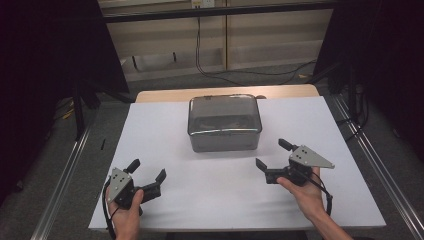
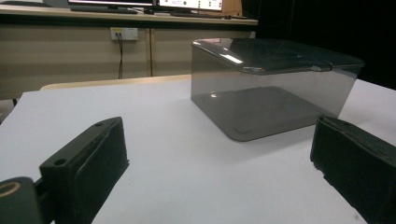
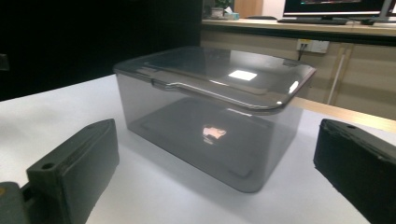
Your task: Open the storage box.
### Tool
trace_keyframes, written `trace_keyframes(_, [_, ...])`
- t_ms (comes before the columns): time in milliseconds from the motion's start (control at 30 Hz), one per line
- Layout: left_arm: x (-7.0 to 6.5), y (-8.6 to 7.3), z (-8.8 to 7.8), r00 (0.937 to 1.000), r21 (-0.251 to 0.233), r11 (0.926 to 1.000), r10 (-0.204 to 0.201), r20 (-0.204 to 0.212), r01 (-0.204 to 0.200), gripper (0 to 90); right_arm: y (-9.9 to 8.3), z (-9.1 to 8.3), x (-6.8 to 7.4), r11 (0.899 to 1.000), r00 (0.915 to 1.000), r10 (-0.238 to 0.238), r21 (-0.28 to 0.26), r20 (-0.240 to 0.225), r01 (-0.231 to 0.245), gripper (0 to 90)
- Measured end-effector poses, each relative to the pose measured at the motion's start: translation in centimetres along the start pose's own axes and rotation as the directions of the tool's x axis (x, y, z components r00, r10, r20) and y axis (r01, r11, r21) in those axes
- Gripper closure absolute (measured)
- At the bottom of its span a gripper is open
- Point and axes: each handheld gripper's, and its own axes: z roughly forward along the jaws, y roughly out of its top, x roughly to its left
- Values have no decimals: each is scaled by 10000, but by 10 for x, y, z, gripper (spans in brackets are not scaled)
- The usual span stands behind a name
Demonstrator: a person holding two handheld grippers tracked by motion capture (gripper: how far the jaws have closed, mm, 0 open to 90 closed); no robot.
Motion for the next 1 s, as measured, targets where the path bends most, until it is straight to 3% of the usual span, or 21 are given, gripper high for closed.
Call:
trace_keyframes(467, [1, 0, -1, 10000, -35, 10000, -51, -36, 51, 34, 12, 29, 11, 9995, 9983, -277, 146, -516, 285, 1])
trace_keyframes(800, [2, 0, -1, 10000, 29, 10000, -32, -9, 32, 34, 16, 44, 8, 9992, 9972, -347, 198, -666, 360, 25])
trace_keyframes(1000, [2, 0, -1, 10000, 11, 10000, -52, -8, 52, 34, 21, 58, 10, 9951, 9940, -894, 359, -627, 918, 16])
